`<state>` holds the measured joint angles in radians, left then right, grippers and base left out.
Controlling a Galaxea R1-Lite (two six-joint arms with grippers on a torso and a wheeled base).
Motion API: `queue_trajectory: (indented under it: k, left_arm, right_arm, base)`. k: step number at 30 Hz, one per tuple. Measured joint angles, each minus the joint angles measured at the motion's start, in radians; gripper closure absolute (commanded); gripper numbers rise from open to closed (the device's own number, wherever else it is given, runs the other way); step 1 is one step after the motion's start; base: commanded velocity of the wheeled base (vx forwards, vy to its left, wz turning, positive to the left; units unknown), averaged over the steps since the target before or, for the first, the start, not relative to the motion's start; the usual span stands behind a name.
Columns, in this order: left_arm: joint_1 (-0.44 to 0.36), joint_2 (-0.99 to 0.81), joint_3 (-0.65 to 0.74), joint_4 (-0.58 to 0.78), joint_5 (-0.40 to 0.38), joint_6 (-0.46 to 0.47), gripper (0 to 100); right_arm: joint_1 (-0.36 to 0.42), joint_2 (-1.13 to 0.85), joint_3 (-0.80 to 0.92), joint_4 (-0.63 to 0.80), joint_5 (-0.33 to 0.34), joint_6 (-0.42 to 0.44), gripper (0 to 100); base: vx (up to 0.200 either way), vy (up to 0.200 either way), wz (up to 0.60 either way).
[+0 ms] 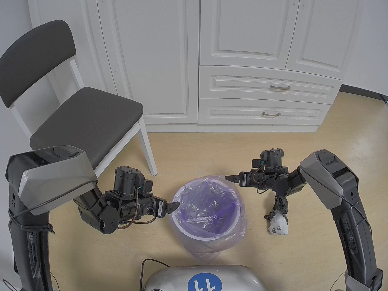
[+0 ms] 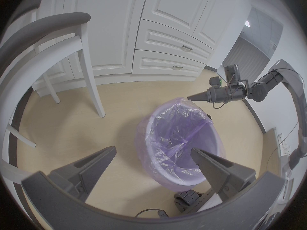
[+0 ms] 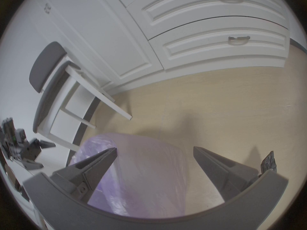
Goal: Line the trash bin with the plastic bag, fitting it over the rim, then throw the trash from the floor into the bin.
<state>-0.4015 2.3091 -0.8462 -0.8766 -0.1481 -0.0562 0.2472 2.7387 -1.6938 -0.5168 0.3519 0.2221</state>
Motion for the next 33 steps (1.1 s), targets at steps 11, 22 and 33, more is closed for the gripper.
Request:
queue_trajectory:
  k: [11, 22, 33]
  left_arm:
    - [0.012, 0.019, -0.031, 0.028, -0.028, -0.024, 0]
    - [0.086, 0.072, -0.133, 0.203, -0.114, -0.021, 0]
    - [0.1, 0.13, -0.185, 0.235, -0.117, -0.012, 0]
  right_arm:
    - [-0.037, -0.174, 0.324, -0.104, -0.03, 0.063, 0]
    - [-0.164, -0.286, 0.528, -0.153, -0.098, 0.099, 0]
    - [-0.231, -0.156, 0.38, -0.137, -0.188, 0.084, 0]
  base:
    - [0.0, 0.0, 0.0]
    - [0.0, 0.0, 0.0]
    - [0.0, 0.0, 0.0]
